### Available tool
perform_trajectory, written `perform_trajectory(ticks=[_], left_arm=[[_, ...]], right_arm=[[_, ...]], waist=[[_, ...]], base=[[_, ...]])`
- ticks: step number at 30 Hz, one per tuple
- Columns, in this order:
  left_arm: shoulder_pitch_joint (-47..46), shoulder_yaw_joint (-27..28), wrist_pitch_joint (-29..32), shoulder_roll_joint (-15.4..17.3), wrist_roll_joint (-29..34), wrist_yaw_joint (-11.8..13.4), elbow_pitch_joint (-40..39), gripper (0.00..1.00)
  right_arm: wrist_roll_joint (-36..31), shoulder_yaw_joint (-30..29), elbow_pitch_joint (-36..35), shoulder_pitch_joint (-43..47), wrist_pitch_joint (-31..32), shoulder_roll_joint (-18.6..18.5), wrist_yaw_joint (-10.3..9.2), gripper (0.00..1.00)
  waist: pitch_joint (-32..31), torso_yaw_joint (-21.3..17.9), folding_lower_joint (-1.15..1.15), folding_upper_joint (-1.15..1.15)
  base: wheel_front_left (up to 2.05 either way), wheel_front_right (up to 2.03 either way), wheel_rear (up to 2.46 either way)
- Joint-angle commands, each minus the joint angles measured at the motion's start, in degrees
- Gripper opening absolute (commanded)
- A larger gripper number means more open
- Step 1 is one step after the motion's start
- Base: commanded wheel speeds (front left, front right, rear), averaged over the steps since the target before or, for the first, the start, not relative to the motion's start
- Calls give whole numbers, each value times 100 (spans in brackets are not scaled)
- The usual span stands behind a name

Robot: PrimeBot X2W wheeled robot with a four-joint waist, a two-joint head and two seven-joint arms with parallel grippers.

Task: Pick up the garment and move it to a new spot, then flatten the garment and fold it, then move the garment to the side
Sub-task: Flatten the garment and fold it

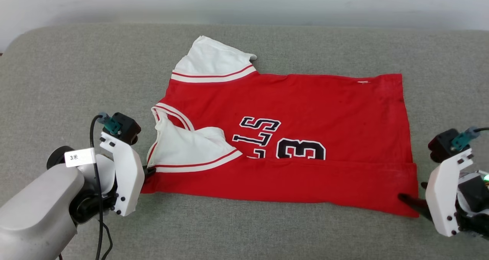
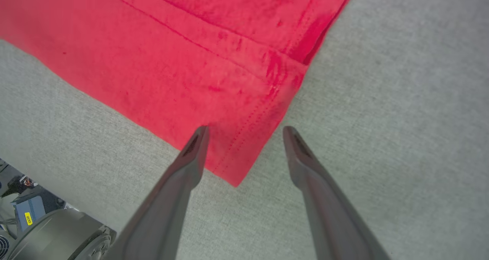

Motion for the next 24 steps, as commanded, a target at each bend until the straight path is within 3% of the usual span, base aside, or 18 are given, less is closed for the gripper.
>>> perform_trajectory(ticks=[1,14,15,17,24], left_arm=[[-92,-37,-52,-21,38,17,-26,0],[-62,-136,-274,-18,37,17,-2,0],[-9,-147,-287,-10,24,17,21,0],[92,-185,-322,-5,-10,17,56,0],[427,-265,-399,125,-141,17,38,0]], right_arm=[[-77,48,113,54,4,63,-5,100],[-110,766,1280,233,-381,630,-3,100],[-45,856,1285,246,-426,651,7,80],[69,896,1295,241,-606,645,12,0],[303,818,1193,192,-1199,269,-6,0]], waist=[[75,48,0,0],[230,79,0,0],[188,57,0,0],[81,22,0,0],[-404,-62,0,0]], base=[[0,0,0],[0,0,0],[0,0,0],[0,0,0],[0,0,0]])
